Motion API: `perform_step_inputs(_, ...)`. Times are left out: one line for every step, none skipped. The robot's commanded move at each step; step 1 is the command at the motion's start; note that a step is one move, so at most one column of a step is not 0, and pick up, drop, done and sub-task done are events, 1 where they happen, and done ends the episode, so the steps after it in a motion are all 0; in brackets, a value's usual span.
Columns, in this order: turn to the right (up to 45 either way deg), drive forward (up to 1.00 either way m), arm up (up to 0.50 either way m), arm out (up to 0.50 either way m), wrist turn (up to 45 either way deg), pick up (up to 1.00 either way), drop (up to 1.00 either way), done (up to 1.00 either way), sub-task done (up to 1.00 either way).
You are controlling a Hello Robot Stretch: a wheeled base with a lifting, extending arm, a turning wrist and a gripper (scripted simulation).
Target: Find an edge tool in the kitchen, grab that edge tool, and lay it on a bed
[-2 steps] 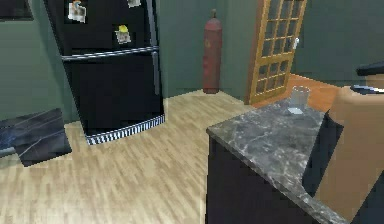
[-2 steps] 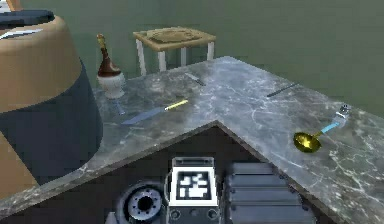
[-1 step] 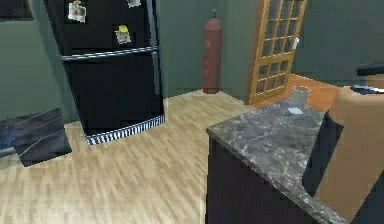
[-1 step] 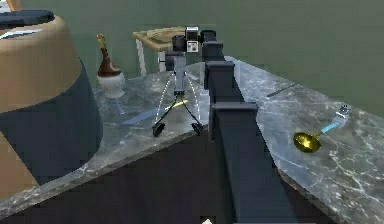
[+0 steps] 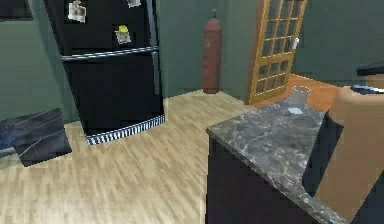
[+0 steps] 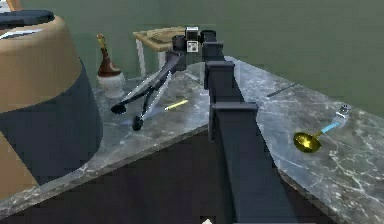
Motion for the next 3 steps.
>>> perform_step_inputs(0.0,0.0,0.0,0.0,45.0,0.0,0.0,0.0,0.0)
perform_step_inputs(0.0,0.0,0.0,0.0,12.0,0.0,0.0,0.0,0.0)
perform_step_inputs(0.0,0.0,-0.16,0.0,0.0,0.0,0.0,0.0,0.0)
